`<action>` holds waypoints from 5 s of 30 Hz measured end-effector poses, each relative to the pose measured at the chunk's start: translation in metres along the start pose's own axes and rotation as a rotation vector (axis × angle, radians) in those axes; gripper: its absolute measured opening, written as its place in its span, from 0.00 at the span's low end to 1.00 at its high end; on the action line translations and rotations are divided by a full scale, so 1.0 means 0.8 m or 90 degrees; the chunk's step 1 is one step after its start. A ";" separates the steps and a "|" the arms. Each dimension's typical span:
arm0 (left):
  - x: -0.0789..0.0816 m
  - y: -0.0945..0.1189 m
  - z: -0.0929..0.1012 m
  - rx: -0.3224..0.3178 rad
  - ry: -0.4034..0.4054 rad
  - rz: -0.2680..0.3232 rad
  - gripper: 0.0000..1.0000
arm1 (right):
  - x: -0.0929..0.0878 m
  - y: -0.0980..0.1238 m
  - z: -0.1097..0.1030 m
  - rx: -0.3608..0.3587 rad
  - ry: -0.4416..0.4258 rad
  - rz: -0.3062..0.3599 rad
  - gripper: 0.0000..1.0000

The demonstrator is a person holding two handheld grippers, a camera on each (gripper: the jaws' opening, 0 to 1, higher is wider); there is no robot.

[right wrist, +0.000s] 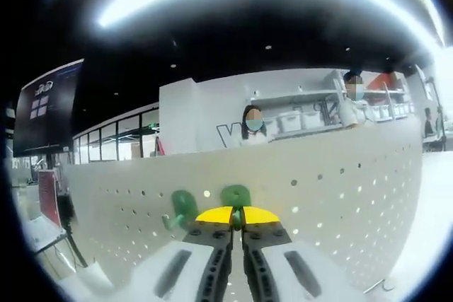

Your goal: Insert the hook assembly into the mounting plate slot until the hook locks in place.

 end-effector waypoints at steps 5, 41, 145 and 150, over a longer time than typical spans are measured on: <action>-0.002 0.005 -0.002 0.005 0.006 0.002 0.98 | -0.001 0.001 0.001 -0.004 -0.001 0.000 0.01; -0.022 0.022 -0.007 0.042 -0.006 -0.037 0.97 | 0.039 0.128 0.037 0.090 0.013 -0.019 0.22; -0.094 0.001 -0.049 0.057 0.071 -0.193 0.90 | -0.347 0.055 -0.100 0.254 0.140 -0.553 0.21; -0.092 -0.001 -0.053 0.054 0.074 -0.195 0.89 | -0.345 0.047 -0.100 0.240 0.158 -0.557 0.09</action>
Point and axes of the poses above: the point that each gripper's makers call its tool centre point, and the gripper's own axes: y roughly backward along the fingers, z roughly to its right, x roughly out of its top, the point moved 6 cm from there along y, roughly backward along the fingers, and after that the axes turned 14 degrees about -z, right-handed, at the moved point
